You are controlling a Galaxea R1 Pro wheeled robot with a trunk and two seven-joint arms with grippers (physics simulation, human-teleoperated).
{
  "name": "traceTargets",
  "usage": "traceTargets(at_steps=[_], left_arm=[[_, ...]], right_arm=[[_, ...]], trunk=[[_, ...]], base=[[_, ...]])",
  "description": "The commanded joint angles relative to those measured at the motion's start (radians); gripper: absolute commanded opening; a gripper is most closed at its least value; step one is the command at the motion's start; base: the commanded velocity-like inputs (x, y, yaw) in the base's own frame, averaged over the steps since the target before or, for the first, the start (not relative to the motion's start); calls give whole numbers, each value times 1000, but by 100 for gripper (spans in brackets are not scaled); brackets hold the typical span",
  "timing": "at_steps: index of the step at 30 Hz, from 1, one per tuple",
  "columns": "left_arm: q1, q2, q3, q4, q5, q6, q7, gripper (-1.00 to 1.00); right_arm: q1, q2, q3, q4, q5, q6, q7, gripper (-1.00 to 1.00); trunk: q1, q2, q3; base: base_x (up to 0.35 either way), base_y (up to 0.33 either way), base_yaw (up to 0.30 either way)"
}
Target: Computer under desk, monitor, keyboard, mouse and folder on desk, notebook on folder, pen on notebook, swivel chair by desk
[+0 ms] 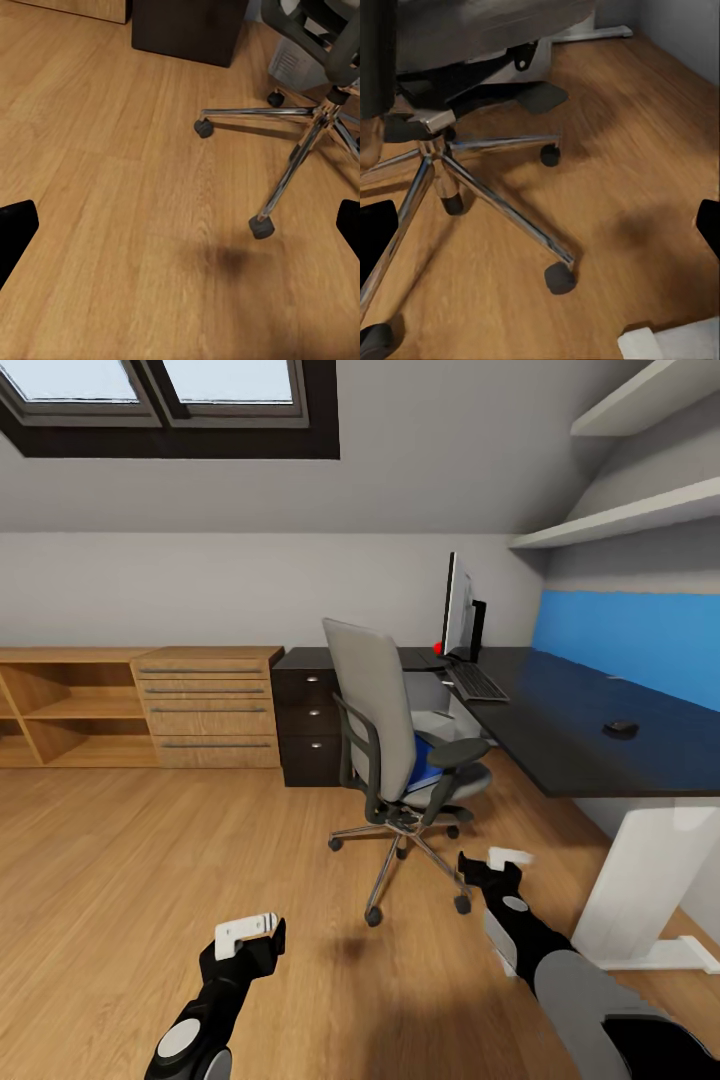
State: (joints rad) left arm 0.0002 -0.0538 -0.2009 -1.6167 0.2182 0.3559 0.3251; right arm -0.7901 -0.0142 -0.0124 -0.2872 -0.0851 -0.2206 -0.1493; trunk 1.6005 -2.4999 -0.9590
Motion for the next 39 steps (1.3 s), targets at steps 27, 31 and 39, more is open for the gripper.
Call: traceTargets(at_steps=[27, 31, 39], left_arm=[[0, 0, -6, 1, 9, 9, 8, 100], [0, -1, -6, 1, 9, 10, 8, 100], [0, -1, -8, 3, 9, 11, 8, 100]], right_arm=[[-89, -29, 1, 135, -10, -142, 1, 100], [-89, -31, 0, 134, -13, -142, 0, 100], [-89, -34, -4, 134, -18, -140, -3, 100]], trunk=[[0, 0, -1], [0, 0, -1], [0, 0, -1]], base=[[155, 0, 0], [181, 0, 0], [24, 0, 0]])
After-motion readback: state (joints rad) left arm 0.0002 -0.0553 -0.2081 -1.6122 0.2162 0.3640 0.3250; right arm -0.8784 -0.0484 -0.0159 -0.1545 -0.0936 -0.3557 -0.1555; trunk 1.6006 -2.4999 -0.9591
